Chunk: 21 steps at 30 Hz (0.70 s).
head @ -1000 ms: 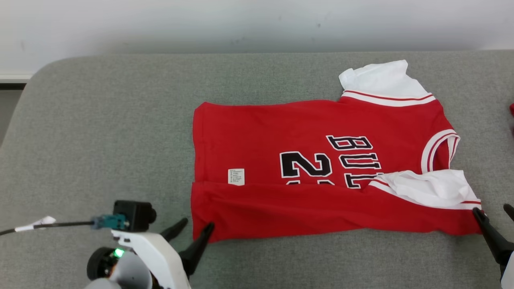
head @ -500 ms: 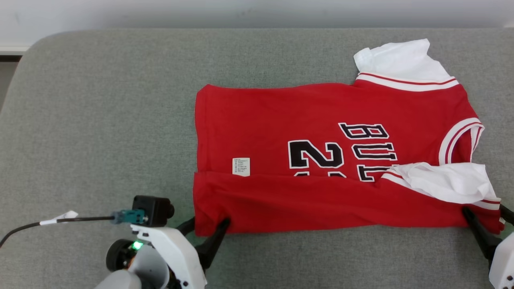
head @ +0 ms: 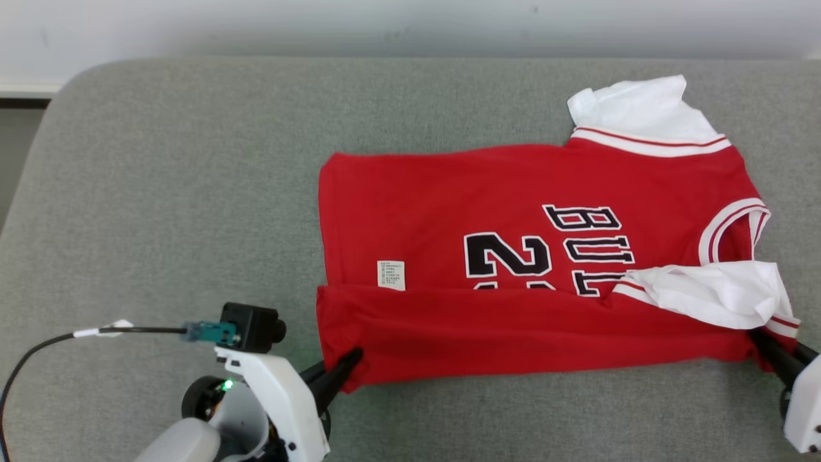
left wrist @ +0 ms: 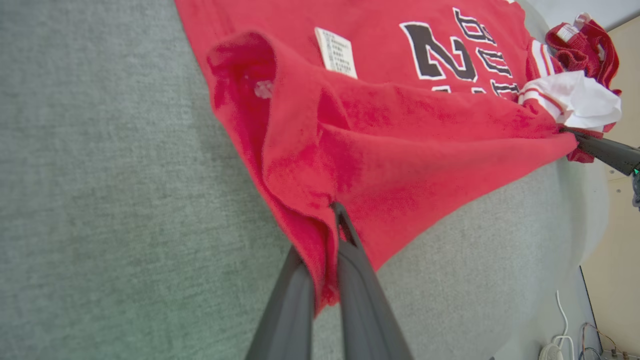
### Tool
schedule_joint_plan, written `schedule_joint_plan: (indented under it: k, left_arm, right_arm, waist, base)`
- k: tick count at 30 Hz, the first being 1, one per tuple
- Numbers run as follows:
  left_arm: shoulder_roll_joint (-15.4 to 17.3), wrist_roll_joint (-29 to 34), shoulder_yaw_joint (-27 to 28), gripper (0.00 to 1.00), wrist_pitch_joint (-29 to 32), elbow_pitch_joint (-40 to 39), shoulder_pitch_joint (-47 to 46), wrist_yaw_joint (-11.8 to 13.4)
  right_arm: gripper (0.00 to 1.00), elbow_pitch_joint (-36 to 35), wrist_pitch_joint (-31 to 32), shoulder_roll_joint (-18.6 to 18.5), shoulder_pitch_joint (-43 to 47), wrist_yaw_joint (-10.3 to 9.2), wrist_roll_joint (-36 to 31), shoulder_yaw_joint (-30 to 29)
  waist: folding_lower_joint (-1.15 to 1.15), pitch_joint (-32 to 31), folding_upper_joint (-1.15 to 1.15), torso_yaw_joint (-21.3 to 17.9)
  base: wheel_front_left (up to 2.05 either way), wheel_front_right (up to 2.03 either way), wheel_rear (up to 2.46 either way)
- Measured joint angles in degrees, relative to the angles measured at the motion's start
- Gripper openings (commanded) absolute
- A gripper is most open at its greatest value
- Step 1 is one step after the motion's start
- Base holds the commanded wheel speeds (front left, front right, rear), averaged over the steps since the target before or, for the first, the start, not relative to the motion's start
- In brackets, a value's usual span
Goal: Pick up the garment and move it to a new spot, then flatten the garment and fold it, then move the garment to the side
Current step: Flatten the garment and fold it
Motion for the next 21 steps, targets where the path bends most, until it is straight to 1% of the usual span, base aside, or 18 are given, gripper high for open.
schedule_joint_plan:
  k: [2,6,8,11,16,21]
  left_arm:
    - [0.7,-2.6,0.6,0.0,1.2,-1.5,0.7,-0.6]
    - [3.1,-4.5,1.1,0.0,2.7,-5.1,3.5,-0.8]
    - [4.1,-5.0,0.9,0.0,3.1,-7.2,5.1,-0.7]
    - [4.9,-5.0,0.4,0.0,3.2,-10.1,8.3,0.3]
    - [4.8,-5.0,-1.9,0.0,2.5,-12.3,13.9,1.9]
    - [3.8,-4.1,-3.7,0.0,1.5,-10.5,15.8,2.4]
  right_arm:
    - [0.0,-0.9,1.0,-2.0,0.4,-0.01,2.4,0.0]
    - [0.0,-3.6,3.8,-7.0,2.7,0.0,6.0,-0.3]
    - [0.0,-4.7,5.1,-8.9,4.4,0.0,7.3,-0.9]
    - [0.0,-6.0,6.7,-11.0,7.6,0.01,9.5,-2.2]
    - [0.0,-7.3,8.3,-11.4,14.2,0.0,11.2,-3.4]
    - [0.0,-6.8,7.1,-9.7,17.9,0.0,10.1,-3.5]
  waist:
    - [0.0,-1.1,0.0,0.1]
    - [0.0,-3.3,0.0,0.1]
    - [0.0,-4.3,0.0,0.1]
    - [-0.01,-5.6,0.0,0.0]
    - [0.0,-5.8,0.0,-0.3]
    - [0.0,-4.8,0.0,-0.2]
  base:
    - [0.0,0.0,0.0]
    - [0.0,0.0,0.0]
    - [0.0,0.0,0.0]
    - [0.0,0.0,0.0]
    - [0.0,0.0,0.0]
    - [0.0,0.0,0.0]
